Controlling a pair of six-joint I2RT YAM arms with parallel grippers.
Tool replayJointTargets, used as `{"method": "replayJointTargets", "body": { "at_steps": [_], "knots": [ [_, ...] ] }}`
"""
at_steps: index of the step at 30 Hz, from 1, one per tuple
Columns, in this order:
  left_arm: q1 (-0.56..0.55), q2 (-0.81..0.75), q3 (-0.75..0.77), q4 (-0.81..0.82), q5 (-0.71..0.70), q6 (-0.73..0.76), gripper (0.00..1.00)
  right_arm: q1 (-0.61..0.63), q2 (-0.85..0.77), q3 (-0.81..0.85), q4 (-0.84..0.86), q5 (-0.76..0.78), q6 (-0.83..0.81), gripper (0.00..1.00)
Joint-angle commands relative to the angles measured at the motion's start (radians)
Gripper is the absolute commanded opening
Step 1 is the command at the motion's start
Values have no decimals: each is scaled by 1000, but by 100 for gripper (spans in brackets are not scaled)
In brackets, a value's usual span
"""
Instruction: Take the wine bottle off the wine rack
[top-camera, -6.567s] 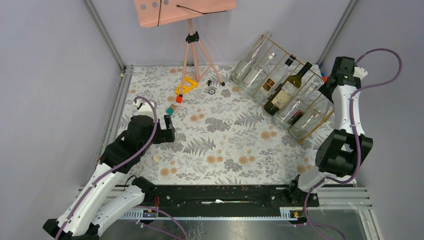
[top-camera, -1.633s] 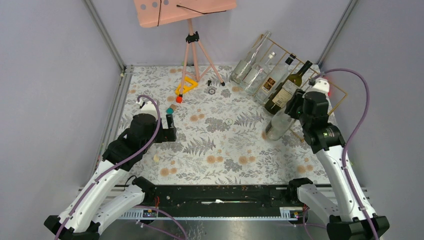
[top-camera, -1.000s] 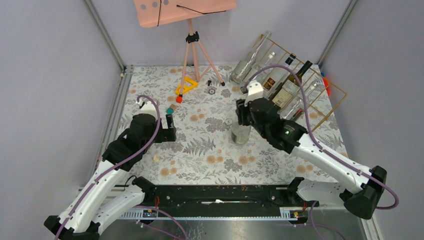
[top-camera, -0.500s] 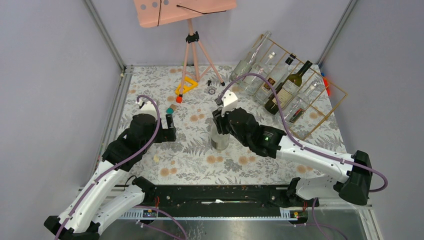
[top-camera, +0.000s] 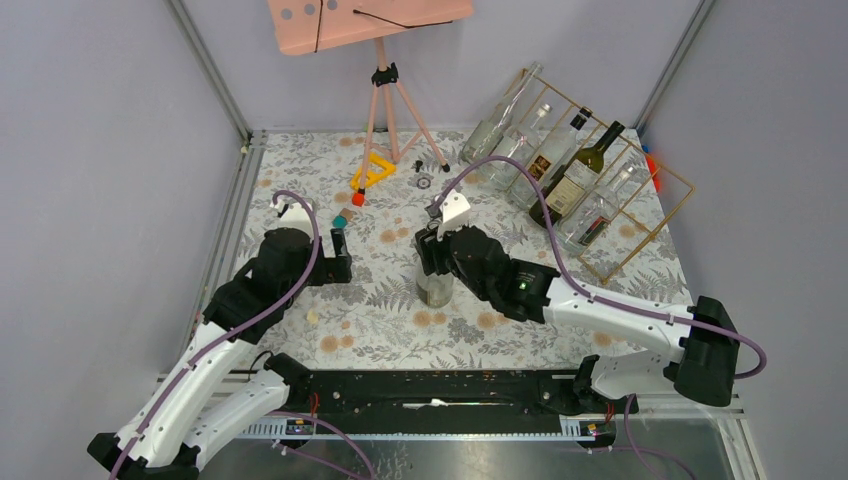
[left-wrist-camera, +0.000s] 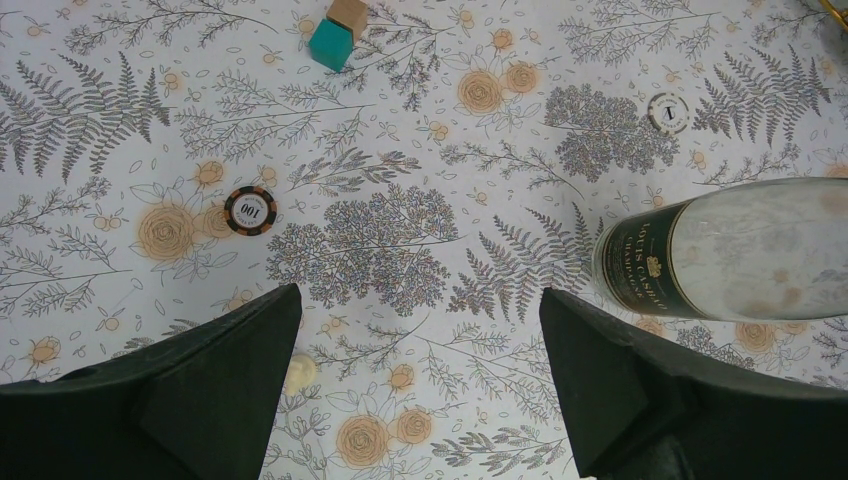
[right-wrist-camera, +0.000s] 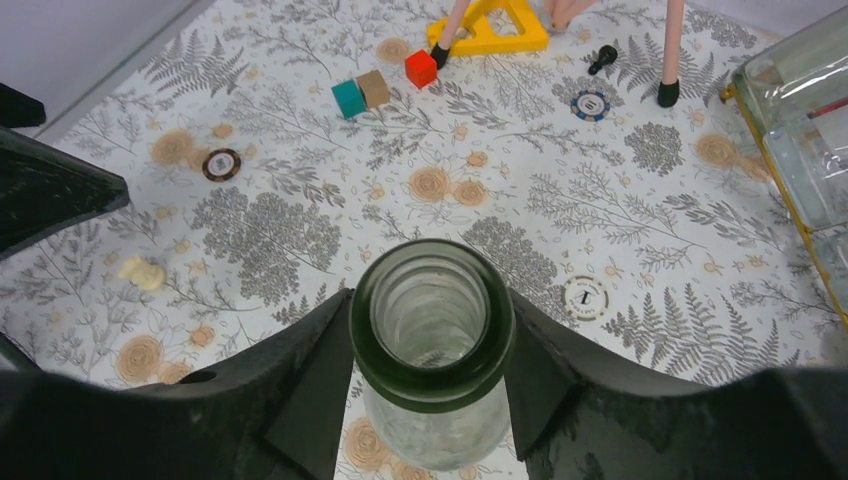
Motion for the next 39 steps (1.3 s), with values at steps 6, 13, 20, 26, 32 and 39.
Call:
{"method": "replayJointTargets", "body": {
  "at_steps": [6, 13, 20, 26, 32, 39],
  "knots": [
    [0, -24, -8, 48, -20, 14, 99, 14, -72, 20, 73, 20, 52, 78],
    [0, -49, 6, 48, 3, 14, 99, 15, -120, 103, -90, 24, 110, 82],
    [0, -65, 90, 58, 99, 54, 99, 13, -139, 300, -343, 2, 155, 84],
    [-47, -65, 139, 101, 168, 69, 99, -64, -101, 524, -638, -59, 305, 85],
    [-207, -36, 171, 151, 131, 78, 99, -372, -108, 478, -806, -318, 472, 83],
    [-441, 9, 102, 273, 66, 109, 99, -517, -251, 240, -770, -399, 502, 83]
  ]
}}
